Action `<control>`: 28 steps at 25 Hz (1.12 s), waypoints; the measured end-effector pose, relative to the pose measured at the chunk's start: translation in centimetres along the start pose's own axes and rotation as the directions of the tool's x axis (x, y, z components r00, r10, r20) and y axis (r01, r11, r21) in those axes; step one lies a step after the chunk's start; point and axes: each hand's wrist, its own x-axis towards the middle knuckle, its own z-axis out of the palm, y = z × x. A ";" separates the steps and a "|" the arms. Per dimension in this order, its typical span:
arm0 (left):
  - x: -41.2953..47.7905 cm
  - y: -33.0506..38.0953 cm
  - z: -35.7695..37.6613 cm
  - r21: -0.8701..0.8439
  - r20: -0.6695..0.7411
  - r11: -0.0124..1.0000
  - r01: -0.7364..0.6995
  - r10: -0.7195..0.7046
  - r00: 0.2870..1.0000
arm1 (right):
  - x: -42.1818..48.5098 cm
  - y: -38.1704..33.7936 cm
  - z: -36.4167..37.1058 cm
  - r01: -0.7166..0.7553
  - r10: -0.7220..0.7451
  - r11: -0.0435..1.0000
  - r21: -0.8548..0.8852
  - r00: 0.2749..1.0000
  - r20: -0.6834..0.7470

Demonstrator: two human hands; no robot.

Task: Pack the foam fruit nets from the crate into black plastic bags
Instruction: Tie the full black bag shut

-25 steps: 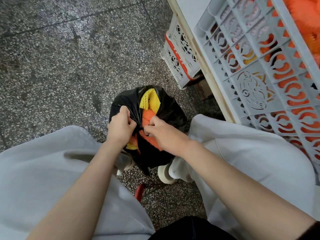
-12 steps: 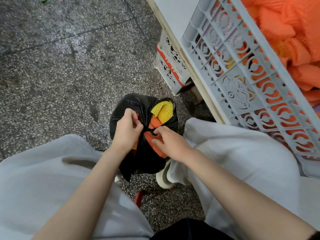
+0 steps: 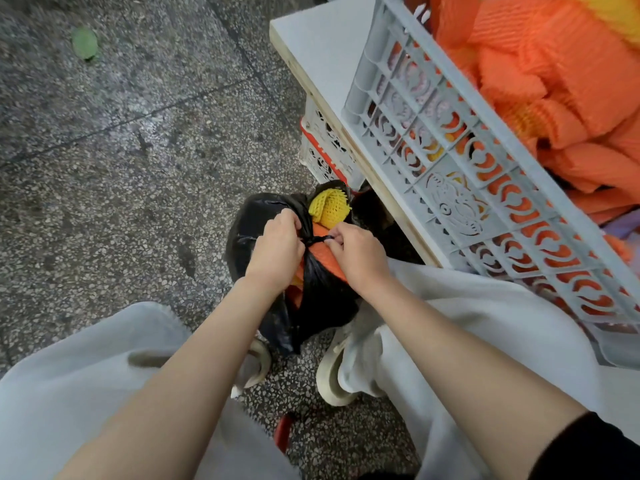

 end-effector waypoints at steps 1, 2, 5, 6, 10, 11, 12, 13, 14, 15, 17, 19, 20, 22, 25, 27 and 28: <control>0.7 0.3 0.3 0.089 0.045 0.996 0.027 -0.031 0.999 | 0.7 0.4 -0.2 -0.009 0.009 0.999 -0.032 1.000 0.007; 1.5 0.4 0.8 0.165 0.085 0.986 0.033 -0.047 0.995 | 1.4 0.8 -0.3 -0.018 0.019 0.998 -0.058 1.000 0.022; 3.1 0.1 2.2 0.270 0.221 0.961 -0.056 -0.006 0.975 | 3.3 2.2 -0.5 -0.053 0.060 0.994 -0.096 0.995 0.075; 3.4 -0.2 2.6 0.282 0.264 0.956 -0.087 0.010 0.965 | 3.8 2.6 -0.5 -0.059 0.069 0.994 -0.097 0.993 0.099; 4.3 -0.5 3.6 0.268 0.290 0.959 -0.094 0.013 0.957 | 4.3 3.0 -0.5 0.020 0.030 0.979 -0.202 0.970 0.242; 4.4 -0.4 3.6 0.267 0.287 0.959 -0.096 0.016 0.958 | 4.2 3.1 -0.6 0.041 0.029 0.964 -0.264 0.966 0.256; 4.5 -0.2 3.6 0.286 0.291 0.953 -0.101 0.014 0.957 | 4.0 3.1 -0.7 0.051 0.031 0.949 -0.312 0.967 0.252; 4.5 0.2 3.5 0.333 0.293 0.937 -0.106 0.005 0.956 | 3.7 3.0 -1.1 0.055 0.033 0.935 -0.350 0.970 0.241; 4.5 0.6 3.2 0.405 0.284 0.907 -0.114 -0.006 0.959 | 3.3 2.9 -1.7 0.062 0.027 0.919 -0.388 0.975 0.219; 4.4 1.2 2.7 0.489 0.260 0.864 -0.123 -0.010 0.965 | 2.8 2.6 -2.5 0.076 0.010 0.897 -0.435 0.982 0.191; 3.9 2.8 1.2 0.604 0.187 0.785 -0.138 0.029 0.982 | 1.5 1.7 -4.8 0.094 -0.049 0.848 -0.521 0.994 0.100; 3.0 4.9 -0.5 0.601 0.087 0.778 -0.183 0.164 0.983 | -0.3 0.7 -7.8 0.120 -0.161 0.827 -0.550 0.987 -0.027; 2.5 6.3 -1.4 0.571 0.029 0.787 -0.235 0.267 0.963 | -1.4 0.4 -9.5 0.147 -0.242 0.812 -0.565 0.965 -0.098; 1.0 9.8 -2.7 0.504 -0.060 0.768 -0.395 0.487 0.871 | -3.8 0.3 -12.8 0.164 -0.399 0.779 -0.606 0.874 -0.277; -1.3 15.8 -3.6 0.421 -0.109 0.678 -0.603 0.698 0.708 | -6.9 2.1 -16.5 0.099 -0.421 0.781 -0.617 0.812 -0.403; -3.0 19.2 -3.5 0.407 -0.052 0.632 -0.660 0.737 0.674 | -9.1 3.7 -18.5 0.034 -0.366 0.784 -0.620 0.832 -0.417; -3.8 20.5 -3.4 0.418 0.009 0.614 -0.669 0.734 0.679 | -10.3 4.6 -19.3 0.006 -0.332 0.785 -0.619 0.849 -0.412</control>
